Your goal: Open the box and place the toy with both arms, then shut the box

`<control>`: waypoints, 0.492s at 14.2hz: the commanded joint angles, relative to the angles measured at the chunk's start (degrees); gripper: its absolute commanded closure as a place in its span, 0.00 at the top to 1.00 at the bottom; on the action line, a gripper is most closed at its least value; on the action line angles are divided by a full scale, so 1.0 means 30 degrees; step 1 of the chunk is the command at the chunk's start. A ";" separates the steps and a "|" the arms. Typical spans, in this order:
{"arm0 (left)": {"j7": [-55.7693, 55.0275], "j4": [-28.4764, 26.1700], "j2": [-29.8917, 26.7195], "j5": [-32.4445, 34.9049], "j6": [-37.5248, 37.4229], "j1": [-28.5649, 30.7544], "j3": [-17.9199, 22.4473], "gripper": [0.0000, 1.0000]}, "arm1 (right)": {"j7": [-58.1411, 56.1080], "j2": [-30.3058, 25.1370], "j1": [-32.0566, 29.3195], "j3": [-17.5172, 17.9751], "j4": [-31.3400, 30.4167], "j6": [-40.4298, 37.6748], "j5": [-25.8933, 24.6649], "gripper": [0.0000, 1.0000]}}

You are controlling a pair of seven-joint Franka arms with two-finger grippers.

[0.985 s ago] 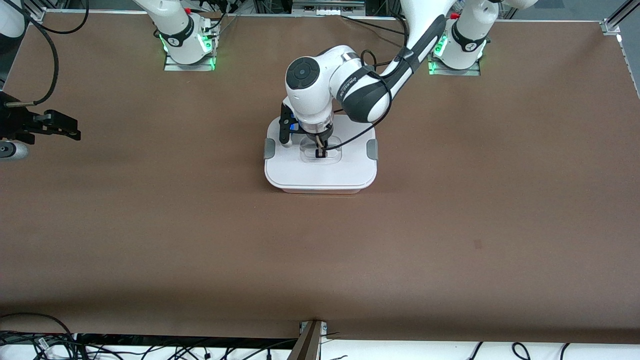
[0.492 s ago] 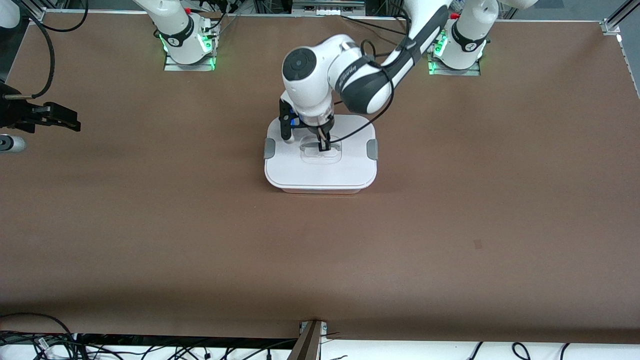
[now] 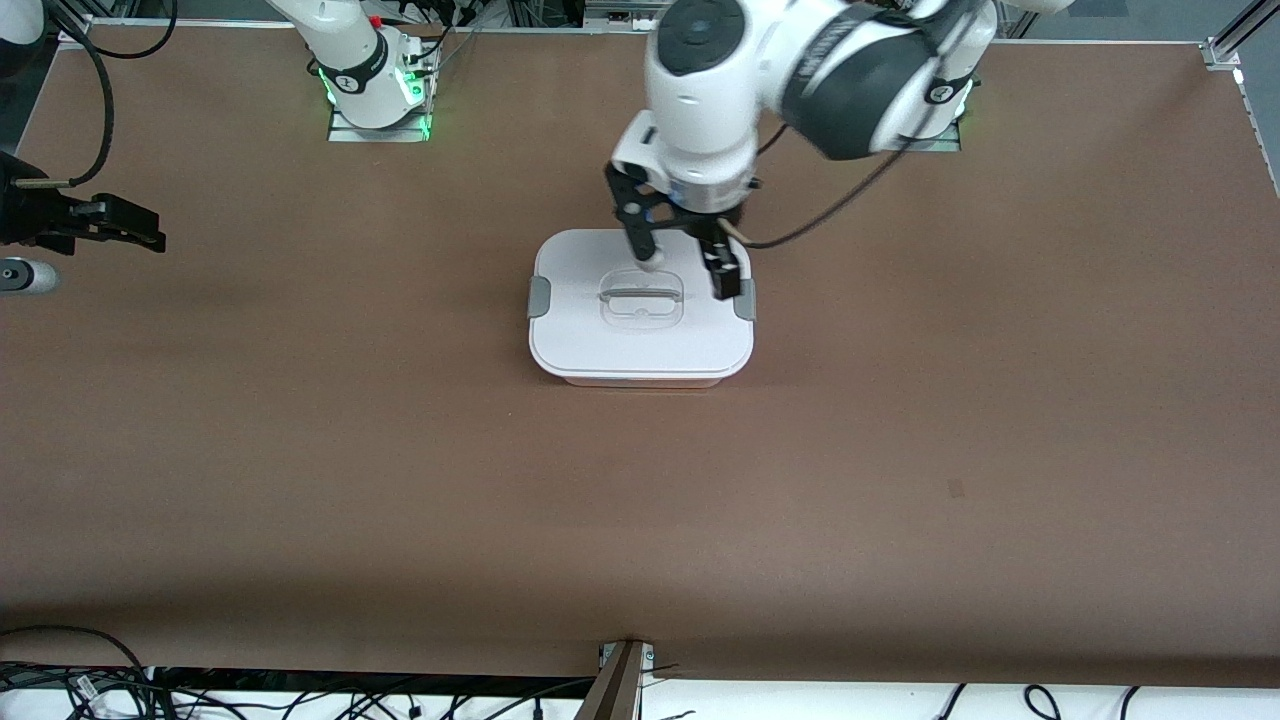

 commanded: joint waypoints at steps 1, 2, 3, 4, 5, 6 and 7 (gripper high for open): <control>-0.2150 -0.0239 -0.1220 -0.1587 -0.0203 0.2297 -0.0249 1.00 | 0.0164 -0.0281 0.0083 -0.0075 -0.0385 0.0198 0.0236 1.00; -0.3554 -0.0500 -0.1745 -0.1561 -0.0202 0.2942 -0.0337 1.00 | 0.0164 -0.0281 0.0111 -0.0075 -0.0385 0.0198 0.0150 1.00; -0.4467 -0.0590 -0.2040 -0.1531 -0.0347 0.3181 -0.0193 1.00 | 0.0164 -0.0281 0.0083 -0.0075 -0.0356 0.0198 0.0207 1.00; -0.5201 -0.0619 -0.2101 -0.1531 -0.0784 0.3241 -0.0047 1.00 | 0.0164 -0.0252 0.0082 -0.0075 -0.0355 0.0198 0.0207 1.00; -0.6108 -0.0620 -0.2160 -0.1531 -0.1252 0.3242 0.0332 1.00 | 0.0164 -0.0165 0.0082 -0.0075 -0.0355 0.0198 0.0236 1.00; -0.7045 -0.0765 -0.2567 -0.1531 -0.1315 0.3242 0.0887 1.00 | 0.0164 -0.0135 0.0111 -0.0075 -0.0355 0.0198 0.0266 1.00; -0.7954 -0.0998 -0.3006 -0.1531 -0.1316 0.3242 0.1385 1.00 | 0.0135 -0.0135 0.0112 -0.0075 -0.0355 0.0198 0.0237 1.00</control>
